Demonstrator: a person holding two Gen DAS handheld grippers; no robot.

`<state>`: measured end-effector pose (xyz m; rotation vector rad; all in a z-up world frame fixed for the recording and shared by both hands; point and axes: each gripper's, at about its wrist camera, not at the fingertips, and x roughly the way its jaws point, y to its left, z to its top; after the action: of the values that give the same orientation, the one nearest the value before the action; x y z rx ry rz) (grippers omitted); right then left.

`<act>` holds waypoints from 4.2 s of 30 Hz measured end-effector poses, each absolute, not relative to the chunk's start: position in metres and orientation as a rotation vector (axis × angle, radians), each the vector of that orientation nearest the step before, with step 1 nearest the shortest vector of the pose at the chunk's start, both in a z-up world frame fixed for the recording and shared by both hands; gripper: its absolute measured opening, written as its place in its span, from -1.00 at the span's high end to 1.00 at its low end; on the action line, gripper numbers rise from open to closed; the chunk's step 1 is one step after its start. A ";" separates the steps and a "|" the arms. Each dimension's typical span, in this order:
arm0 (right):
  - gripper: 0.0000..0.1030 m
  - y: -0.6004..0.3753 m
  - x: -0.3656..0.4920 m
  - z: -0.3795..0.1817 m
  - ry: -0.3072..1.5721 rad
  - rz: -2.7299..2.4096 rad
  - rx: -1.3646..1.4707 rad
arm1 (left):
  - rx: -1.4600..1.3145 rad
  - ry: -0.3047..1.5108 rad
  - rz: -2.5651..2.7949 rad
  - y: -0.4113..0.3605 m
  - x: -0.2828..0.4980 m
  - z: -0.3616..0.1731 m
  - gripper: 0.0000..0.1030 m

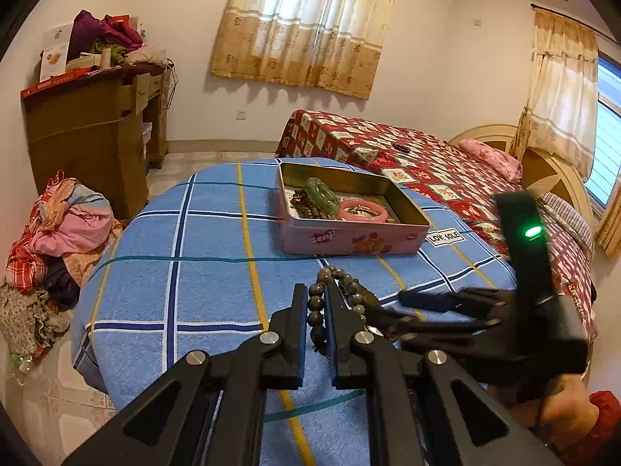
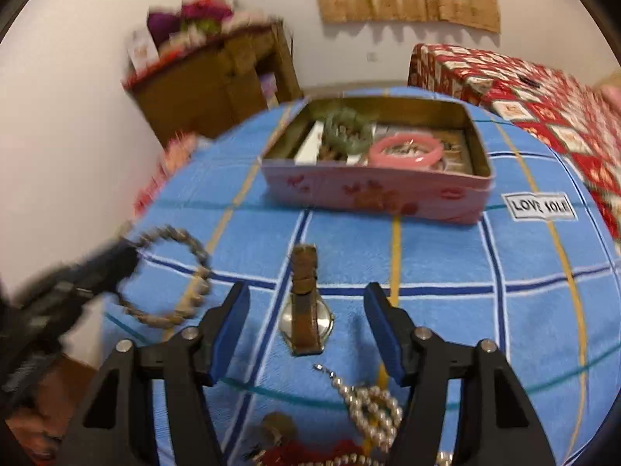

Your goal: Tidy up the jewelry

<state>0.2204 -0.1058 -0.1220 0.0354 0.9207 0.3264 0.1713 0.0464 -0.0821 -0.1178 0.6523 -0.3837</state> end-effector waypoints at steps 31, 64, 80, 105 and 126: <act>0.83 -0.137 0.215 -0.095 0.844 0.278 0.072 | -0.127 0.659 -0.407 0.043 0.167 -0.082 0.85; -0.40 -0.131 0.222 -0.136 0.973 0.125 -0.038 | -0.142 0.681 -0.419 0.043 0.174 -0.088 0.85; 0.58 -0.168 0.208 -0.107 0.876 0.188 0.167 | -0.150 0.684 -0.429 0.043 0.176 -0.088 0.85; 0.58 -0.142 0.278 -0.088 0.918 0.328 0.169 | -0.131 0.676 -0.427 0.036 0.184 -0.087 0.85; 0.58 -0.176 0.343 -0.054 0.950 0.263 0.151 | -0.005 0.594 -0.525 -0.017 0.272 -0.059 0.85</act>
<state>0.3426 -0.1755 -0.0537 0.1512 0.9501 0.2634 0.2720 -0.0169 -0.0590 -0.0048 0.5936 -0.5249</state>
